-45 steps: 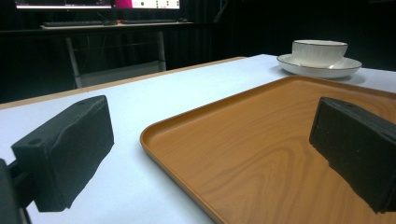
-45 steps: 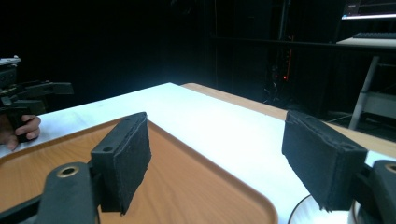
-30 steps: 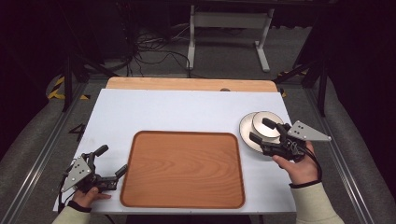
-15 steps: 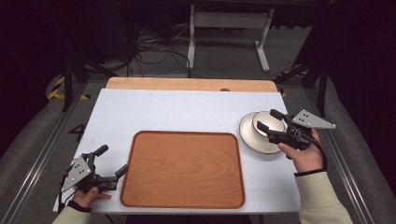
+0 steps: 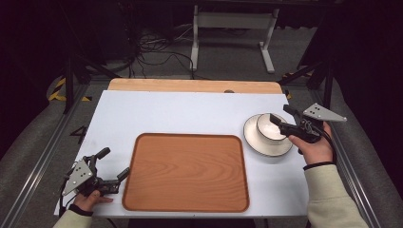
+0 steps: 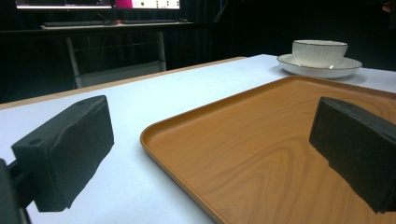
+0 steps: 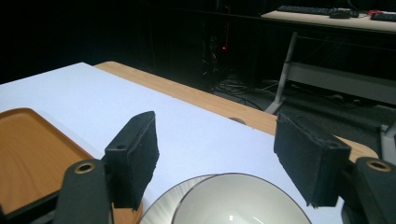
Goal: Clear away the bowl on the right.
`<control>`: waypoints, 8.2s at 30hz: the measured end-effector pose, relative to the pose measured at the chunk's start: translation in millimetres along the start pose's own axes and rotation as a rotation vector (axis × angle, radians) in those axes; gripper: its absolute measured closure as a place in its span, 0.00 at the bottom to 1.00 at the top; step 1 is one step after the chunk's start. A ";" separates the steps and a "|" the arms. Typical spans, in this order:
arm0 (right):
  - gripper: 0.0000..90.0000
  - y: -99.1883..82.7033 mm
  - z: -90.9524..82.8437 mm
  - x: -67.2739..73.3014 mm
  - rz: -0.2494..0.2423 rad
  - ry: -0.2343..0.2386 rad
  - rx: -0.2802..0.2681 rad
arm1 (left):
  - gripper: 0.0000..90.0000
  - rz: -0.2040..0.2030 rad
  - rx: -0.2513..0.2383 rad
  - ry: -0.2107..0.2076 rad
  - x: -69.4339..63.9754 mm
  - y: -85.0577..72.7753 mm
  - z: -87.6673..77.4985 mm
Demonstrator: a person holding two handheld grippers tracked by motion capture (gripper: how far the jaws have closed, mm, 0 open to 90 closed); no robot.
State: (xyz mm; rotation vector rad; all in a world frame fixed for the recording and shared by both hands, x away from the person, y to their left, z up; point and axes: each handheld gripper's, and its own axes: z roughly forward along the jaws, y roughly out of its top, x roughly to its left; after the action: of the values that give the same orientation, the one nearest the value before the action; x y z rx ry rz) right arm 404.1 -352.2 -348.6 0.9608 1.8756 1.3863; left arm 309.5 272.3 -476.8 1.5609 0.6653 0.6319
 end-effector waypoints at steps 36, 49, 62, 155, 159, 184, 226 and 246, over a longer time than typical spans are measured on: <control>0.38 -38.1 24.1 -48.9 0.146 -0.179 0.314 | 0.00 0.000 -0.001 0.001 0.0 0.0 -0.1; 0.42 -53.5 31.5 -55.6 0.177 -0.167 0.391 | 0.00 0.002 -0.001 -0.001 0.0 0.0 -0.1; 0.60 -63.0 40.5 -54.9 0.237 -0.140 0.503 | 0.00 0.003 0.000 -0.001 -0.1 0.0 -0.1; 0.89 34.6 27.7 27.6 0.490 -0.128 0.499 | 0.00 0.002 -0.001 0.001 -0.1 -0.1 -0.2; 0.89 37.8 30.7 37.0 0.497 -0.105 0.508 | 0.00 0.003 0.001 0.001 0.0 0.0 -0.4; 0.88 59.6 50.3 99.3 0.458 0.047 0.524 | 0.00 0.002 0.001 0.000 0.0 0.0 -0.4; 0.87 42.9 99.1 170.2 0.411 0.203 0.579 | 0.00 0.004 -0.002 0.000 -0.2 -0.1 -0.3; 0.86 2.4 122.5 185.0 0.401 0.221 0.603 | 0.00 0.006 -0.002 0.000 -0.3 -0.1 -0.3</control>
State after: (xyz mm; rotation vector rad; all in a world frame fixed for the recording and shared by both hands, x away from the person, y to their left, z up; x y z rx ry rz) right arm 402.0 -133.9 -388.4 1.6014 2.4356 1.1858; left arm 309.0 272.4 -476.8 1.5618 0.6600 0.6364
